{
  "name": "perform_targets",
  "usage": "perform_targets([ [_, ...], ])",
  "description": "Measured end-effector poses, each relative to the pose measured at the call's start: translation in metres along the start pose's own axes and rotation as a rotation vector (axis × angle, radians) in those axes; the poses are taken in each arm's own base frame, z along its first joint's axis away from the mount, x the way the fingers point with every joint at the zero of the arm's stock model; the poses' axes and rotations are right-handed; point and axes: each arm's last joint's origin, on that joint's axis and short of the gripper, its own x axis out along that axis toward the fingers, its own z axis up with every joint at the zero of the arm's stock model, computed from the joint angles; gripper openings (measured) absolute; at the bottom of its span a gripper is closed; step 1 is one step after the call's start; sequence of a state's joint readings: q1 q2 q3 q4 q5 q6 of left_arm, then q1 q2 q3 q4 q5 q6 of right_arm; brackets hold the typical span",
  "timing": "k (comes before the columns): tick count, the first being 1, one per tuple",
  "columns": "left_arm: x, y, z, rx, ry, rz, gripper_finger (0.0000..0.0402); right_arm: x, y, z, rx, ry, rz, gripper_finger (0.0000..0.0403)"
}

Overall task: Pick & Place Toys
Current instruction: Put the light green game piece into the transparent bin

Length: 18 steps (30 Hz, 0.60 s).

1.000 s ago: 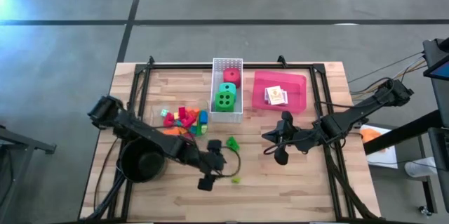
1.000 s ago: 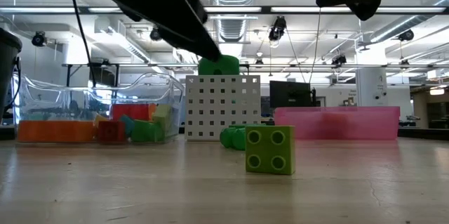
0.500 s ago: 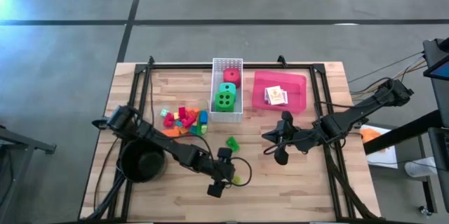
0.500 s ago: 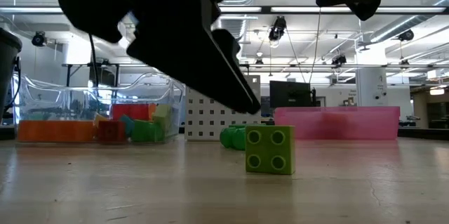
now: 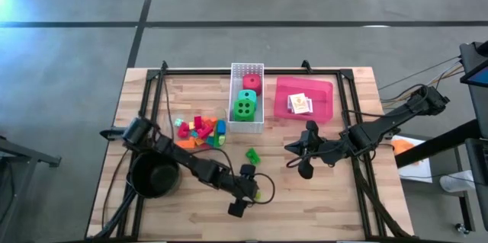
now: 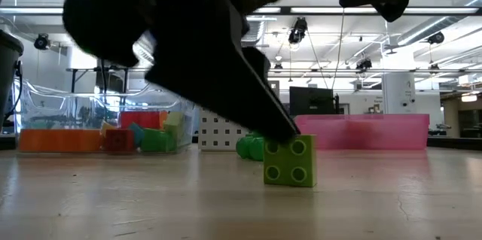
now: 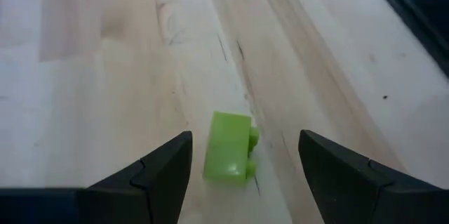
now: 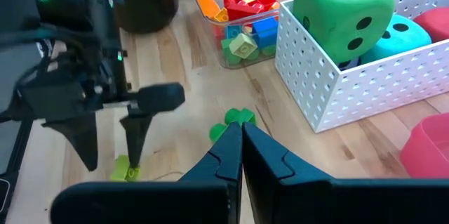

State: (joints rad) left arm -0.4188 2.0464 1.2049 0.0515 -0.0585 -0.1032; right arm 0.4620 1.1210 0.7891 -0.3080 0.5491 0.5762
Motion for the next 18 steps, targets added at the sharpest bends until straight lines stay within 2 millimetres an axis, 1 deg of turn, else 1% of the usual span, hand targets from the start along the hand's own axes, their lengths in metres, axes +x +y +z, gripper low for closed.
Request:
perform_targets([
  [2, 0.008, -0.001, -0.004, 0.001, -0.003, -0.002, 0.0262, 0.000, 0.000, 0.000, 0.000, 0.000, 0.000, 0.0008],
  [5, 0.015, 0.000, -0.010, 0.003, 0.015, 0.001, 0.0262, 0.000, 0.000, 0.000, 0.000, 0.001, 0.000, 0.0008],
  [18, 0.016, -0.001, -0.008, 0.000, -0.020, -0.004, 0.0262, 0.000, 0.000, 0.000, -0.001, 0.001, 0.000, 0.0008],
])
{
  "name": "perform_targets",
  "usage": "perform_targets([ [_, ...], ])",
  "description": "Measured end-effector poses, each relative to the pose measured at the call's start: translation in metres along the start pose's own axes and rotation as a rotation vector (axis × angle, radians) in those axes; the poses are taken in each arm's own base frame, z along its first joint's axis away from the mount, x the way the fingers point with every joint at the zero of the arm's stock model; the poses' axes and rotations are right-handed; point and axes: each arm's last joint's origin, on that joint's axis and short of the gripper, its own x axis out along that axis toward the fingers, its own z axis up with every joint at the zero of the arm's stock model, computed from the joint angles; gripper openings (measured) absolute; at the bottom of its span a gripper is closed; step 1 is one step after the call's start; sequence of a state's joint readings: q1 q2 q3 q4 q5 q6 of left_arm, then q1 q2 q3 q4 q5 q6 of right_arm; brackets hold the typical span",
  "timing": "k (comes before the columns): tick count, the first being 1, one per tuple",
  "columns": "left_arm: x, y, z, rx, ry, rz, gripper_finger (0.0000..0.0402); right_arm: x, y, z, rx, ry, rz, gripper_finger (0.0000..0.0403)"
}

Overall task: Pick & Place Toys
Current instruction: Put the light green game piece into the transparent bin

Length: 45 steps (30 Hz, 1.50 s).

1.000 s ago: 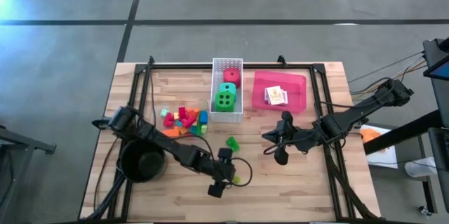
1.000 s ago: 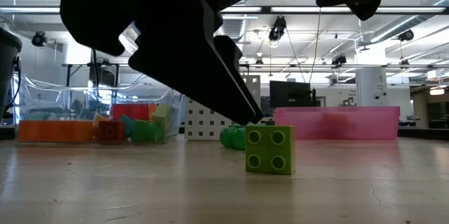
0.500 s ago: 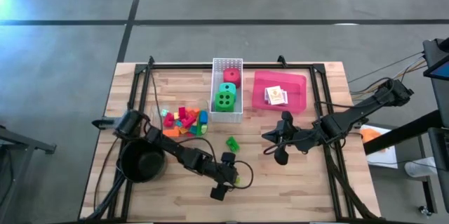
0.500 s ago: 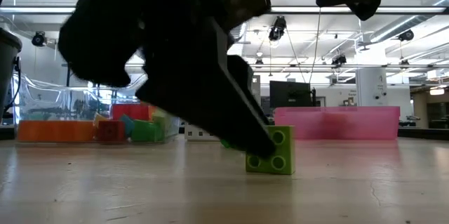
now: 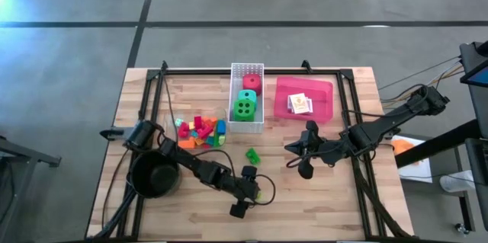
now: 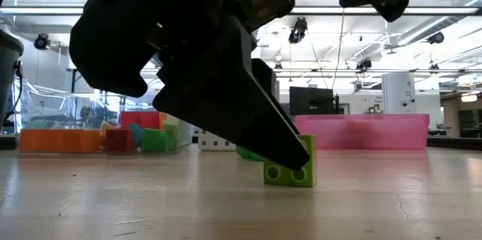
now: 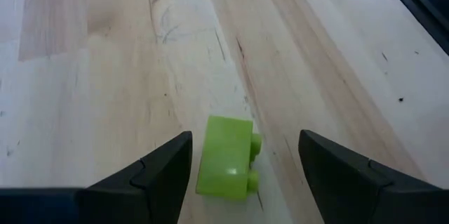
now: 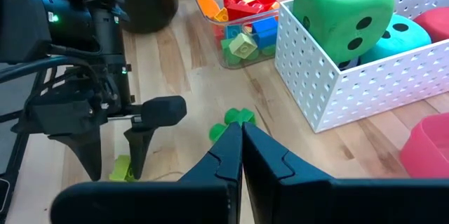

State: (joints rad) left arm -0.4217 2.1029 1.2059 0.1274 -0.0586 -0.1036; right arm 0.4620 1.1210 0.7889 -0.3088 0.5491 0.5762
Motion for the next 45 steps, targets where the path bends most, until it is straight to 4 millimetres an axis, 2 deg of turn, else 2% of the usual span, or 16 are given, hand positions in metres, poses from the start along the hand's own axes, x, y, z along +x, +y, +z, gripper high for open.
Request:
perform_targets([
  [6, 0.000, 0.000, 0.000, -0.037, -0.003, 0.000, 0.0261, 0.000, 0.000, 0.000, 0.000, 0.000, 0.000, 0.0008],
  [9, 0.000, 0.000, 0.000, -0.054, -0.003, 0.000, 0.0246, 0.000, 0.000, 0.000, 0.000, 0.000, 0.000, 0.0008],
  [12, 0.000, 0.000, 0.000, -0.057, -0.002, 0.000, 0.0209, 0.000, 0.000, 0.000, 0.000, 0.000, 0.000, 0.0008],
  [19, 0.000, 0.000, 0.000, -0.057, 0.004, 0.001, 0.0092, 0.000, 0.000, 0.000, 0.000, 0.000, 0.000, 0.0008],
  [34, -0.004, 0.000, 0.001, -0.087, 0.020, -0.015, 0.0090, 0.000, 0.000, 0.000, 0.000, 0.000, 0.000, 0.0008],
  [45, -0.040, -0.004, 0.031, -0.108, 0.065, -0.030, 0.0090, 0.000, 0.000, 0.000, 0.000, 0.000, 0.000, 0.0008],
])
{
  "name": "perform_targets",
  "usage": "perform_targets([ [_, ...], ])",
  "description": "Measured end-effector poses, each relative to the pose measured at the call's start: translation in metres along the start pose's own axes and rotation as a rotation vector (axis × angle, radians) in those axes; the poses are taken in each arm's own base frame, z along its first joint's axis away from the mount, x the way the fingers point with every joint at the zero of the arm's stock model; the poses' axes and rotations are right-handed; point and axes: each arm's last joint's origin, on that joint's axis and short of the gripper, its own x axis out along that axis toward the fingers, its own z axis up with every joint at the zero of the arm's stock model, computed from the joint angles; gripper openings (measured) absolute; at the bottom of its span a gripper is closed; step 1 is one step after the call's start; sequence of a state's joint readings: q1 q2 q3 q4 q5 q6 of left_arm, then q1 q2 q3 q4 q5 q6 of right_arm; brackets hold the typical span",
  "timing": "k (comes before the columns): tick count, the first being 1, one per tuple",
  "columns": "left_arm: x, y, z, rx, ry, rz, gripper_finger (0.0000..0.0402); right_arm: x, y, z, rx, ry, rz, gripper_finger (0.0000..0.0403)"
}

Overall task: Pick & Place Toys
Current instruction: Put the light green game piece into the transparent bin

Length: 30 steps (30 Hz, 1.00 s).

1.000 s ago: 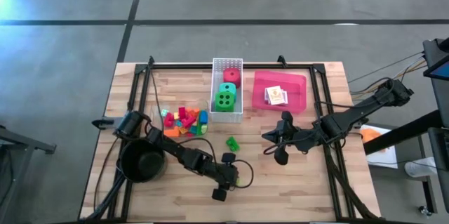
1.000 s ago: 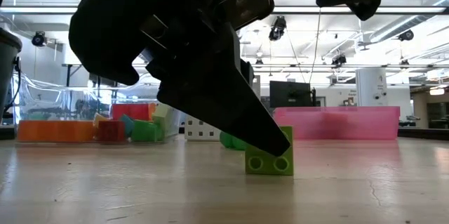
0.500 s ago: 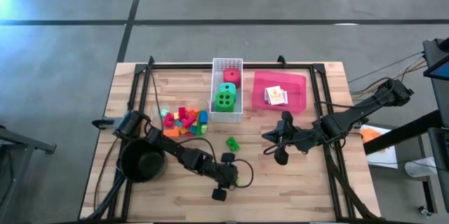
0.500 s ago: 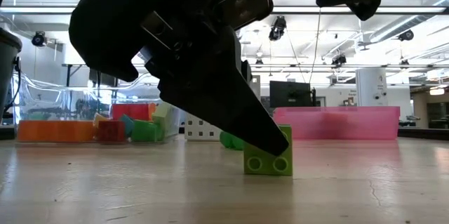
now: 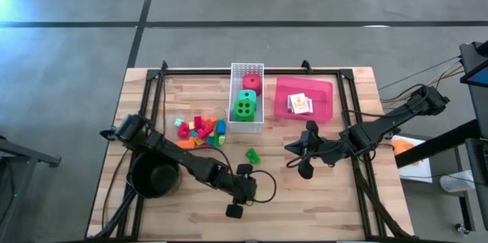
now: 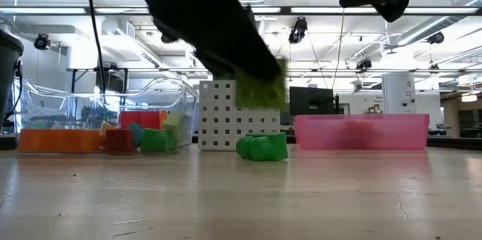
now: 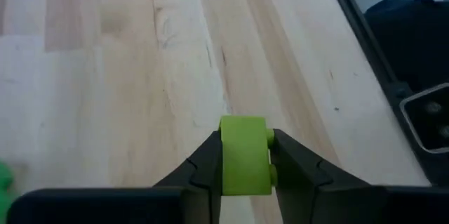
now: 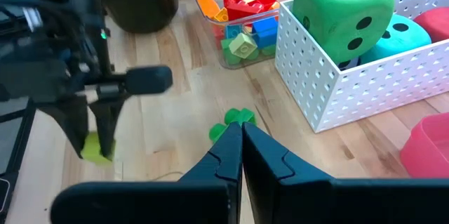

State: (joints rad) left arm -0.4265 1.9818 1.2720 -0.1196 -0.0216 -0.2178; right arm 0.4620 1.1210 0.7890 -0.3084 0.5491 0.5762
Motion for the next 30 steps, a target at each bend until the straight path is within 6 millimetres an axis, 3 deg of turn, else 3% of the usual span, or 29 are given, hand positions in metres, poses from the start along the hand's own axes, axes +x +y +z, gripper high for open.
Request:
perform_targets([
  [12, -0.056, 0.005, -0.001, -0.121, 0.181, 0.179, 0.0090, 0.000, 0.000, 0.000, 0.000, 0.001, -0.001, 0.0008],
  [21, -0.128, 0.012, 0.006, -0.262, 0.114, 0.421, 0.0090, 0.000, 0.000, 0.000, 0.000, 0.000, 0.000, 0.0008],
  [30, -0.182, 0.053, -0.010, -0.462, 0.276, 0.593, 0.0090, 0.000, 0.000, 0.000, 0.000, 0.000, 0.000, 0.0008],
])
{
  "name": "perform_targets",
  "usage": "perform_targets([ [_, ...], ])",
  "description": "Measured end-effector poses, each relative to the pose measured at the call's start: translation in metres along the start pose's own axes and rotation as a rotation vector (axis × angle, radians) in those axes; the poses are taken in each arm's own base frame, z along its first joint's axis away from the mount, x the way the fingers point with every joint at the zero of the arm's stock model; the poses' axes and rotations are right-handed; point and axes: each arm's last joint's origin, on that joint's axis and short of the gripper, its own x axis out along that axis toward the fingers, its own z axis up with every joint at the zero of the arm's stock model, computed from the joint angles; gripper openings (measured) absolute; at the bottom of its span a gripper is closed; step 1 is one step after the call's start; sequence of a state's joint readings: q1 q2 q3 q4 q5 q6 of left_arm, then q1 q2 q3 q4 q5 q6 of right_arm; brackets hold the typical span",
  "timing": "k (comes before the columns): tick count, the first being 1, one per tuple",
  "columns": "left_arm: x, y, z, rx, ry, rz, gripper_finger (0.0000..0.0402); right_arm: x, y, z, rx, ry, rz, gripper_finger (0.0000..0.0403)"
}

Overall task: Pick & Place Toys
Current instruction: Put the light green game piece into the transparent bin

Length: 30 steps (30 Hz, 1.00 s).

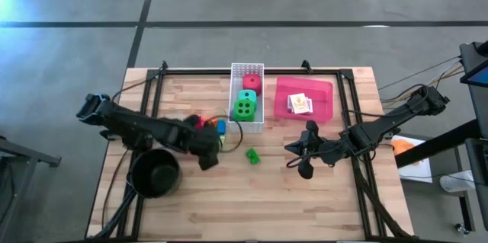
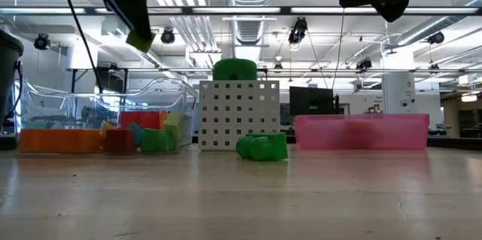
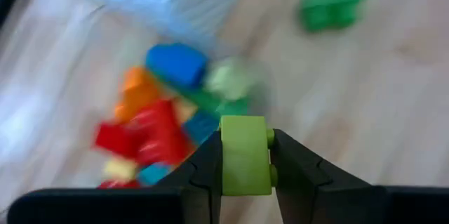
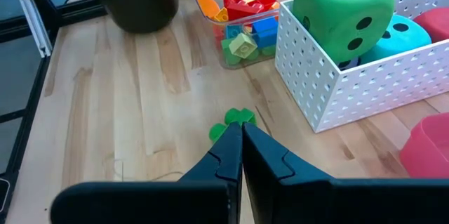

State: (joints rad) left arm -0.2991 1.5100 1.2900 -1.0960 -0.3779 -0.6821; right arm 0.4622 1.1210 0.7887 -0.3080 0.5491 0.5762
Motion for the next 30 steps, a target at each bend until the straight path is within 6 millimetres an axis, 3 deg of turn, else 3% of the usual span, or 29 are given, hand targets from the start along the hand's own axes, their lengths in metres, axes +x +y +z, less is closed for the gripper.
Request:
perform_targets([
  [10, 0.027, 0.050, 0.015, -0.091, 0.143, 0.078, 0.0090, 0.000, 0.000, 0.000, 0.000, 0.000, -0.001, 0.0008],
  [16, 0.053, 0.073, 0.009, -0.158, 0.197, 0.137, 0.0090, 0.000, 0.000, 0.000, 0.000, 0.000, 0.000, 0.0008],
  [23, 0.083, 0.077, -0.005, -0.198, 0.232, 0.060, 0.0090, 0.000, 0.000, 0.000, 0.000, 0.000, 0.000, 0.0008],
  [30, 0.094, 0.076, -0.015, -0.198, 0.252, 0.035, 0.0090, 0.000, 0.000, 0.000, 0.000, 0.000, 0.000, 0.0008],
])
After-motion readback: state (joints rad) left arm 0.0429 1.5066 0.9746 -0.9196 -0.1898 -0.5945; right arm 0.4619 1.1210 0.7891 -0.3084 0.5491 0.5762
